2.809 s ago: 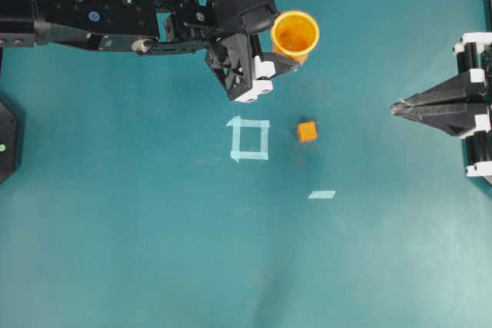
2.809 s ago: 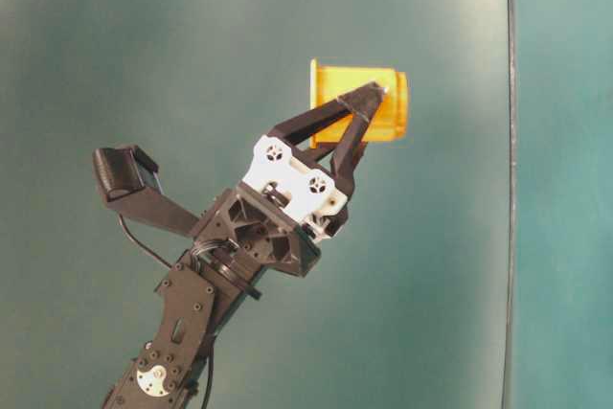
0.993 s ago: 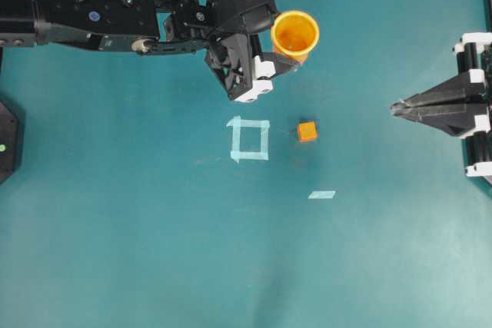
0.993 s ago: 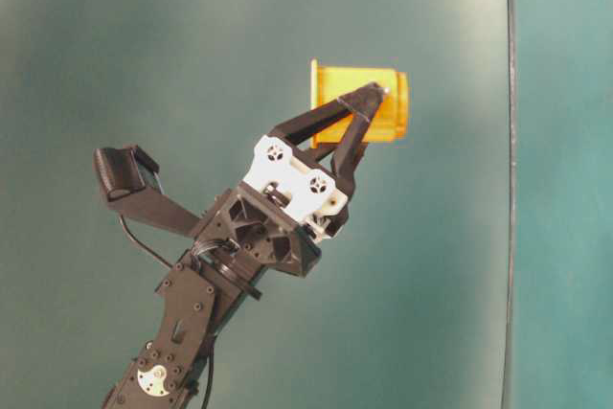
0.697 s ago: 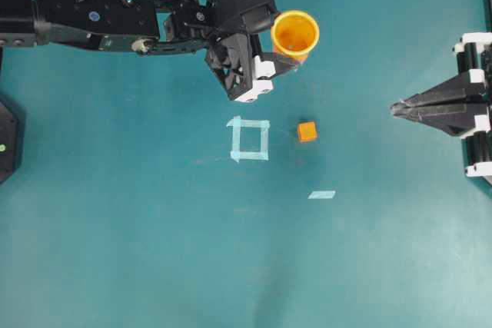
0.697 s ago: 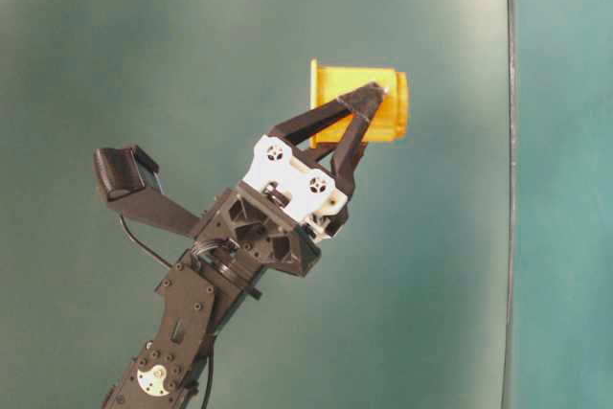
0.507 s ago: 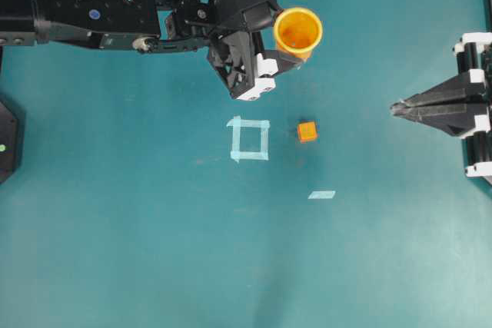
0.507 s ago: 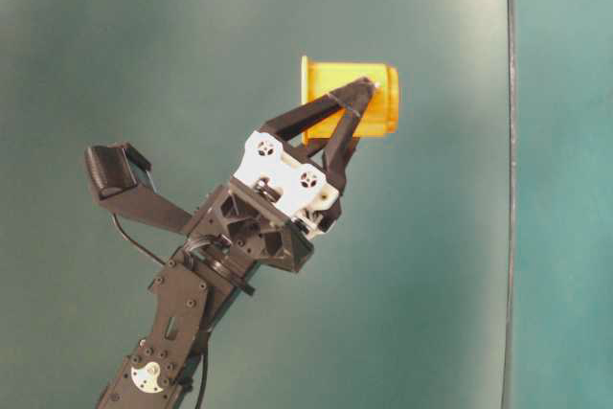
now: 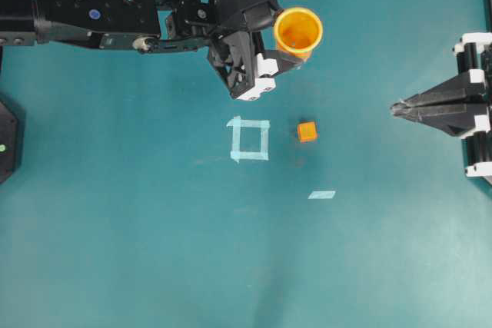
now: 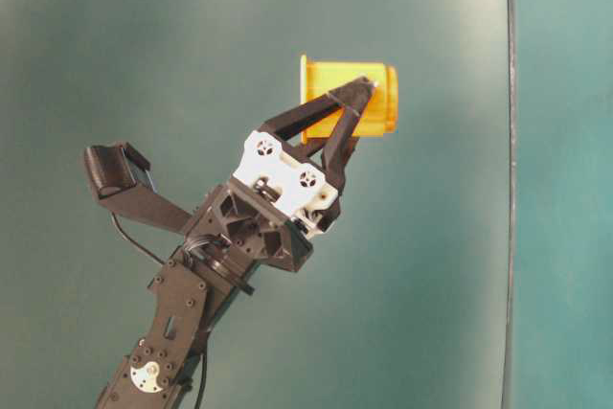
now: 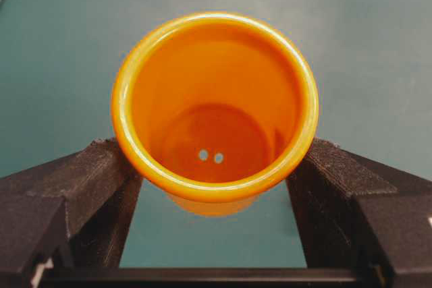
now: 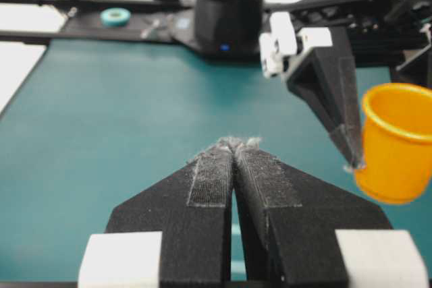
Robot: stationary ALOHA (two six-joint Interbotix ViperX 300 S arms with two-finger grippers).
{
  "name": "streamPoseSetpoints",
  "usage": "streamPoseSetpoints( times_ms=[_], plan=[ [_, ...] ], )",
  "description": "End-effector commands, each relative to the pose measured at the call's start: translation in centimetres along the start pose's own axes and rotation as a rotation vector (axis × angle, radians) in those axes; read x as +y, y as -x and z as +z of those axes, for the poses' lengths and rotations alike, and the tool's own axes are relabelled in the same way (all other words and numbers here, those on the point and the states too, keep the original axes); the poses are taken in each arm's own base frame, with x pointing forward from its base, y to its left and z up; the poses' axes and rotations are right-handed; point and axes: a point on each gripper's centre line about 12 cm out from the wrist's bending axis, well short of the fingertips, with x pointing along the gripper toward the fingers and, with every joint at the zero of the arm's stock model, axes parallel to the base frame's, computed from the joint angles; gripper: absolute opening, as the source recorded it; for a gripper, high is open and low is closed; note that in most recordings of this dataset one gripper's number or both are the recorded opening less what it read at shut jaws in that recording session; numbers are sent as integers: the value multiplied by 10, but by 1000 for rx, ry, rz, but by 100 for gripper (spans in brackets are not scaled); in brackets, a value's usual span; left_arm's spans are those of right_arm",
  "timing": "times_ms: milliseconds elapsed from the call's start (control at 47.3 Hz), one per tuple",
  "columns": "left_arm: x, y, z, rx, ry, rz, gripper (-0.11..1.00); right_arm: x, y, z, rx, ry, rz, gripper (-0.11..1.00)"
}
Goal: Lift the orange cup with left arm.
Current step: 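Hold the orange cup raised in the left gripper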
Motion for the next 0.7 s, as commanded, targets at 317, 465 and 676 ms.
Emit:
streamPoseSetpoints(
  times_ms=[317, 465, 676],
  plan=[
    [1, 15, 24, -69, -2, 3, 67, 0, -2, 13, -34, -1, 1, 0],
    [1, 16, 24, -69, -2, 3, 67, 0, -2, 13, -34, -2, 0, 0],
    [1, 16, 24, -67, -2, 3, 67, 0, -2, 13, -34, -1, 1, 0]
  ],
)
